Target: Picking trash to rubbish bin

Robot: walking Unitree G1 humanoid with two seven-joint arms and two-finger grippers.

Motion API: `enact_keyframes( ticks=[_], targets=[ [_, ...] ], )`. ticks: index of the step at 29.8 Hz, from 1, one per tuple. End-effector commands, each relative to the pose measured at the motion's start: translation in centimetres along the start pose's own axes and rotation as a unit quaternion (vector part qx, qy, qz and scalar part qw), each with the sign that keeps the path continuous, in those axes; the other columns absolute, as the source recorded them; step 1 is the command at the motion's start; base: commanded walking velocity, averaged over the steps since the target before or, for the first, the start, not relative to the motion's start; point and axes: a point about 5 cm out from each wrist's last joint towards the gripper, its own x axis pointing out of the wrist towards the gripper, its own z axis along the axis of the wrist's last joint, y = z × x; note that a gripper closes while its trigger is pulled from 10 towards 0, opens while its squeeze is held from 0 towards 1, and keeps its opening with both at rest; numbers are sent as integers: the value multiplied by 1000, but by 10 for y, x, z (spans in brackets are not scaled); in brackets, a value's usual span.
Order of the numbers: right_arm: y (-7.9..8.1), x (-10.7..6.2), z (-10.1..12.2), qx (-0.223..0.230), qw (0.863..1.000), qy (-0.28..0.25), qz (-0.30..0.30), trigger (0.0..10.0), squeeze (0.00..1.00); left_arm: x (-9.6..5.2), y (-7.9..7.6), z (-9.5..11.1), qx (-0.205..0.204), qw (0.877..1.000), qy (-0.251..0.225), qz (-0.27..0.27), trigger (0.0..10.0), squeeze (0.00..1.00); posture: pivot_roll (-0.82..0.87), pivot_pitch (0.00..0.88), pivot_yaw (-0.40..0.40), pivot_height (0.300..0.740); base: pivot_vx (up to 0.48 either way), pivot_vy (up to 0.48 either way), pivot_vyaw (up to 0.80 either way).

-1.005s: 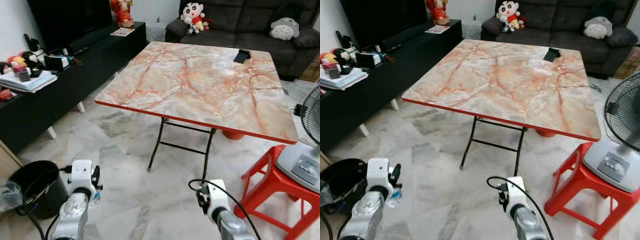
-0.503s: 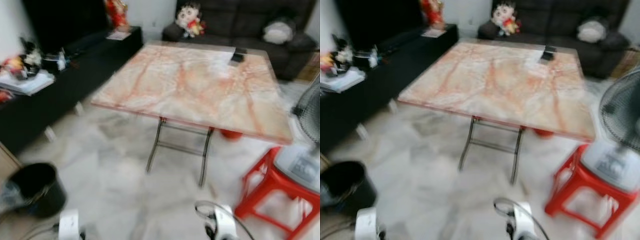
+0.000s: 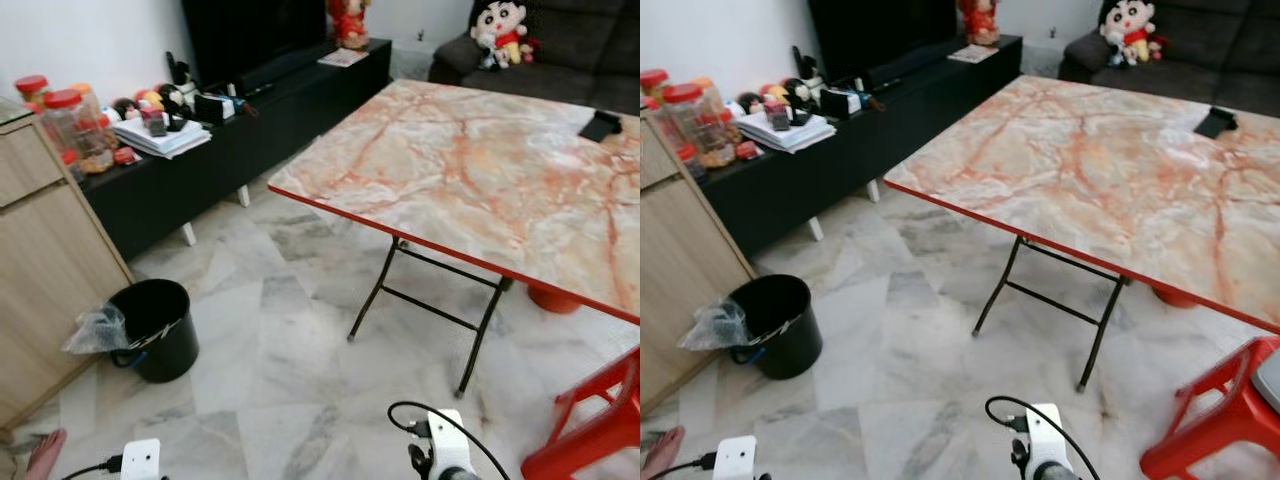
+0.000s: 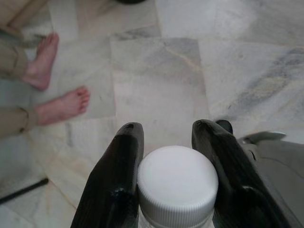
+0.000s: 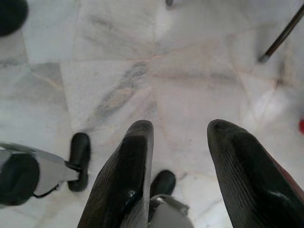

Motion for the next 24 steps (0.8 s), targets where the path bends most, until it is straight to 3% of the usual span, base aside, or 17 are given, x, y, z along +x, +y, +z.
enact_keyframes(
  ticks=[1, 16, 21, 24],
  targets=[
    [4, 1, 3, 1, 1000, -3, 4, 10000, 0, 0, 1, -1, 9, 1000, 1, 4, 10000, 0, 33, 0, 21, 740, 0, 0, 800],
    [4, 1, 0, -6, 1000, 1, 8, 10000, 0, -1, -3, -5, 13, 1000, 11, 7, 10000, 0, 39, 0, 8, 740, 0, 0, 800],
    [4, 1, 3, 8, 1000, -6, 7, 10000, 0, -1, -2, -4, 12, 1000, 7, 14, 10000, 0, 40, 0, 5, 740, 0, 0, 0],
    [4, 1, 4, 9, 1000, -9, 7, 10000, 0, -1, 0, -5, 15, 1000, 8, 22, 10000, 0, 39, 4, 2, 740, 379, 0, 0]
  ],
)
